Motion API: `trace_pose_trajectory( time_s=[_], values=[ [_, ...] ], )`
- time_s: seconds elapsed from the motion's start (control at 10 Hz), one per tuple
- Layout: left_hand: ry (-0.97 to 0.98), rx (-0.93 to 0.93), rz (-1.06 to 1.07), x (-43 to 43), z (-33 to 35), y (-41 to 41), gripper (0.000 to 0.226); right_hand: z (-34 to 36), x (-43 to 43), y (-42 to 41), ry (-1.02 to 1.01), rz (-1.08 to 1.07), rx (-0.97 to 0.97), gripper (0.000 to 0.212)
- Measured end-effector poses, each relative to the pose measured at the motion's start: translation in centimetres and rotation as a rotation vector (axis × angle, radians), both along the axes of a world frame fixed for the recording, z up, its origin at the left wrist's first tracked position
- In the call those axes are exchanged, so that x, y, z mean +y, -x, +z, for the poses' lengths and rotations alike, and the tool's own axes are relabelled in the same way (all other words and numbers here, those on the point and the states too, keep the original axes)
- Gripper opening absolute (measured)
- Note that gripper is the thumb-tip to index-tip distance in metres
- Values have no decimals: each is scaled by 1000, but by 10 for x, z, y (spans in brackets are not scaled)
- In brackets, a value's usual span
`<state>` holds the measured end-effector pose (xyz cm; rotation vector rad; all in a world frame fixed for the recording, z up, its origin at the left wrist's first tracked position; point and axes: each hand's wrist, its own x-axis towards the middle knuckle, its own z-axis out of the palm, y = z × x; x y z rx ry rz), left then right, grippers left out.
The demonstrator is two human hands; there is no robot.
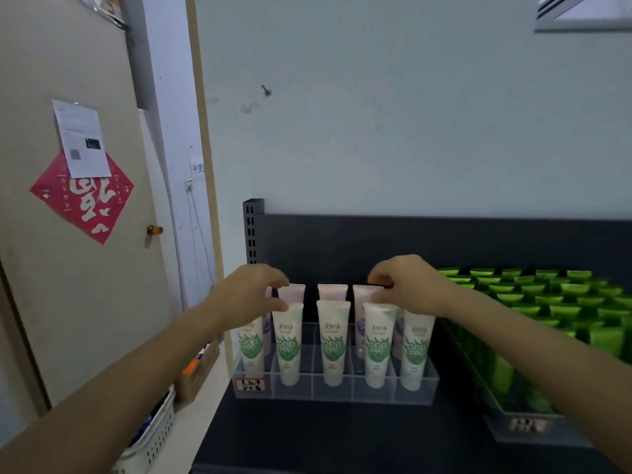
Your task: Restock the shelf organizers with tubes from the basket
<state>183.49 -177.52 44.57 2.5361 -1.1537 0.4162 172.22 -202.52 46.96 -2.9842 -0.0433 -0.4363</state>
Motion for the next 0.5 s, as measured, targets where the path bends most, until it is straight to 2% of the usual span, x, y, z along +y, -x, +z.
trace_pose_trajectory(
  time_s=[0.1,0.2,0.3,0.5],
  values=[
    [-32,-26,-69,-28,4,7,40,-6,-33,17,22,-118,77,32],
    [-42,-38,-130,-53,6,12,38,-17,-50,24,64,-146,105,25],
    [-35,-31,-164,-69,6,15,36,-25,-54,24,42,-164,105,15],
    [8,-14,-189,-87,7,22,39,-31,-57,23,-33,-197,45,22]
  ],
)
